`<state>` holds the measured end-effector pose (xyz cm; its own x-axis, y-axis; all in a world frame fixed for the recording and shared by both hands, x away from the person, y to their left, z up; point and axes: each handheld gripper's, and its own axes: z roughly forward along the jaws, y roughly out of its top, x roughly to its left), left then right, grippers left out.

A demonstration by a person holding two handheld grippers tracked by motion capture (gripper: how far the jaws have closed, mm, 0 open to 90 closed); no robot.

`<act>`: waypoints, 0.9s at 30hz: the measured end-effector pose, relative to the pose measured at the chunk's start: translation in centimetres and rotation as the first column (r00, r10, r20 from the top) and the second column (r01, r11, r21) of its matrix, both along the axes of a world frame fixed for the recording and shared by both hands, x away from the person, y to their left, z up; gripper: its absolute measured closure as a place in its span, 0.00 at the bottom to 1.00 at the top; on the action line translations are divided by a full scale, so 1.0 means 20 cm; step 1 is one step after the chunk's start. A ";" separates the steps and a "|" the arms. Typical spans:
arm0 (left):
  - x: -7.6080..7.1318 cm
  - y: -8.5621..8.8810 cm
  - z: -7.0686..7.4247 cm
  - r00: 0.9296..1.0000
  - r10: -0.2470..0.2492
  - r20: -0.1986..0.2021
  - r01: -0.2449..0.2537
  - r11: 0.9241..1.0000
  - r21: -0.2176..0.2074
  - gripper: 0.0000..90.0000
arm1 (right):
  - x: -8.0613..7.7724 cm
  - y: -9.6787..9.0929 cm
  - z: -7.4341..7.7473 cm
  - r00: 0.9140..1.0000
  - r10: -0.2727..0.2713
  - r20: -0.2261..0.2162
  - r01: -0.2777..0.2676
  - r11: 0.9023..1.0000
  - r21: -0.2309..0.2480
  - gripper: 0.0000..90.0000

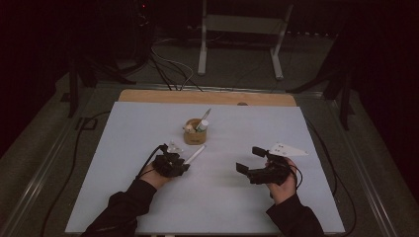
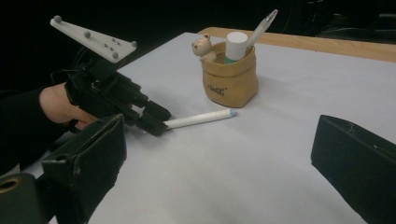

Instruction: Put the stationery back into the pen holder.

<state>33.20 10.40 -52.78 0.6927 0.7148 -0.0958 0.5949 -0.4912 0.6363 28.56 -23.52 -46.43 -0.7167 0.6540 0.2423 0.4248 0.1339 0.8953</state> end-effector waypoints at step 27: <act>0.01 -0.06 0.02 1.000 -0.009 -0.001 0.009 0.998 0.068 0.89 | 0.00 0.00 0.00 1.000 0.005 -0.010 -0.005 1.000 0.010 0.04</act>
